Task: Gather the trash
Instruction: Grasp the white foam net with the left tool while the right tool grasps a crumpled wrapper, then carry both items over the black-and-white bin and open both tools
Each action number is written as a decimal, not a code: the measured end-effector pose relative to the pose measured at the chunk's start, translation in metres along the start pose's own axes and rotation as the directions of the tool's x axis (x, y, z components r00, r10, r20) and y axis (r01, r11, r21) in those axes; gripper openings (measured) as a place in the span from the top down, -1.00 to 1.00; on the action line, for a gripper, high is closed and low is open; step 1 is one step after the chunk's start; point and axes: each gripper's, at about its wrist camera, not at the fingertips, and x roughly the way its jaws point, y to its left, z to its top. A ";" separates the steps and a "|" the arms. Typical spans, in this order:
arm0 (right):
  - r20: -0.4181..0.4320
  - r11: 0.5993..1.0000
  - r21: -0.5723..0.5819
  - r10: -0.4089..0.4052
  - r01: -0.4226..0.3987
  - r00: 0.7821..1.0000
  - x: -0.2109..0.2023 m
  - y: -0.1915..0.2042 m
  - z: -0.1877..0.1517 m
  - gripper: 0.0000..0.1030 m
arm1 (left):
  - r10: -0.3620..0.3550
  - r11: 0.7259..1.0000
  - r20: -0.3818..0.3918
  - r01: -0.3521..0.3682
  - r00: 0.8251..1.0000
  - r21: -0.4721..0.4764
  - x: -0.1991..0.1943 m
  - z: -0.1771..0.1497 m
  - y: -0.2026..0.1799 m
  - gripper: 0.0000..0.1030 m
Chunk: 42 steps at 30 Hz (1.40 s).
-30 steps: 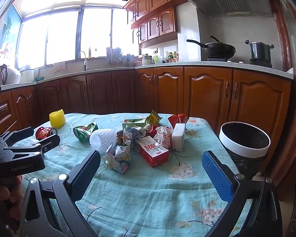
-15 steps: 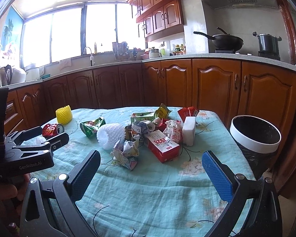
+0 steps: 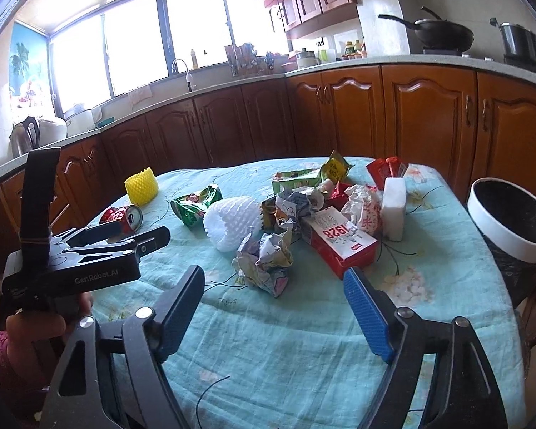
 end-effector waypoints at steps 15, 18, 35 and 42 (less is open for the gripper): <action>-0.193 0.980 0.180 0.119 -0.084 0.974 0.081 -0.026 0.013 0.14 | -0.093 0.992 -0.168 0.105 0.981 0.064 0.098 0.037 -0.010 -0.23; -0.210 0.975 0.195 0.146 -0.105 0.967 0.088 -0.028 0.010 0.45 | -0.134 0.988 -0.180 0.146 0.975 0.055 0.104 0.038 -0.011 0.22; -0.068 0.976 0.205 0.095 -0.079 0.993 0.001 -0.075 0.021 0.84 | -0.284 0.956 -0.099 0.290 0.954 0.049 0.029 0.041 -0.049 0.72; -0.008 0.968 0.249 0.005 -0.003 1.000 -0.034 -0.123 0.032 0.84 | -0.352 0.923 -0.117 0.365 0.929 0.122 0.036 0.056 -0.100 0.72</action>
